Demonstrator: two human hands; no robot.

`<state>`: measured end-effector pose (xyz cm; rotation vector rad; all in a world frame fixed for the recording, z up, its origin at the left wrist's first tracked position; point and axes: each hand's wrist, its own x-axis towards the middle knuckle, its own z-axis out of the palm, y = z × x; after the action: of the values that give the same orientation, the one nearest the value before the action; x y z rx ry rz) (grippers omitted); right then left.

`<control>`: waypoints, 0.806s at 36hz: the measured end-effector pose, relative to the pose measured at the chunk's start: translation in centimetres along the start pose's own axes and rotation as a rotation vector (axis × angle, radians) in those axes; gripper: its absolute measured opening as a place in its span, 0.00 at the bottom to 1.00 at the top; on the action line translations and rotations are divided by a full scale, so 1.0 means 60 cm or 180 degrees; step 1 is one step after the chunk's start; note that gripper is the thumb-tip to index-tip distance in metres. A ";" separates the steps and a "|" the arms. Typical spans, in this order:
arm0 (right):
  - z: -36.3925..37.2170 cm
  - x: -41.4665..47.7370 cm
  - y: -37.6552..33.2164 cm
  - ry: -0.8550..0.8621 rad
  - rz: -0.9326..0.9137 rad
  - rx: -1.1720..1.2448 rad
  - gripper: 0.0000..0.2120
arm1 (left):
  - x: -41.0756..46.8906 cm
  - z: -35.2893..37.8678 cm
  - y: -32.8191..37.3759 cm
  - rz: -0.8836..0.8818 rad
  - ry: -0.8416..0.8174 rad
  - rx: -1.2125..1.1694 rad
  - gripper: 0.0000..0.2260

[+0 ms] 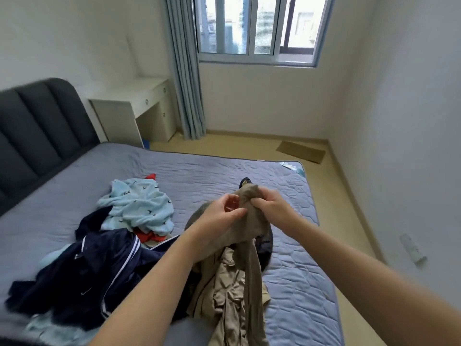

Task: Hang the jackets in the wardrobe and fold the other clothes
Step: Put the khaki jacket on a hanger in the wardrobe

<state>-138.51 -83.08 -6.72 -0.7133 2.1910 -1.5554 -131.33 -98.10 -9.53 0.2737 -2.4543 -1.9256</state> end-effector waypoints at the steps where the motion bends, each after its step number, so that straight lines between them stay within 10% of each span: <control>1: -0.001 -0.008 -0.011 0.0087 -0.0022 0.0115 0.11 | -0.011 0.000 0.008 0.0060 -0.0035 0.0049 0.13; 7: -0.013 -0.023 -0.080 0.0534 -0.0368 0.0534 0.09 | -0.041 0.002 0.050 0.0582 0.0087 0.0586 0.16; 13: -0.030 -0.012 -0.158 0.0668 -0.0913 0.1042 0.10 | -0.034 -0.035 0.105 0.1348 0.1543 0.0271 0.14; 29: -0.134 0.020 -0.241 0.0456 -0.0445 0.1911 0.09 | 0.018 -0.216 0.355 0.1970 0.1368 0.1251 0.14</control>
<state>-141.15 -81.51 9.56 -0.5776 1.6340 -2.2431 -133.70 -105.86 14.09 -0.0690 -2.2336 -1.0199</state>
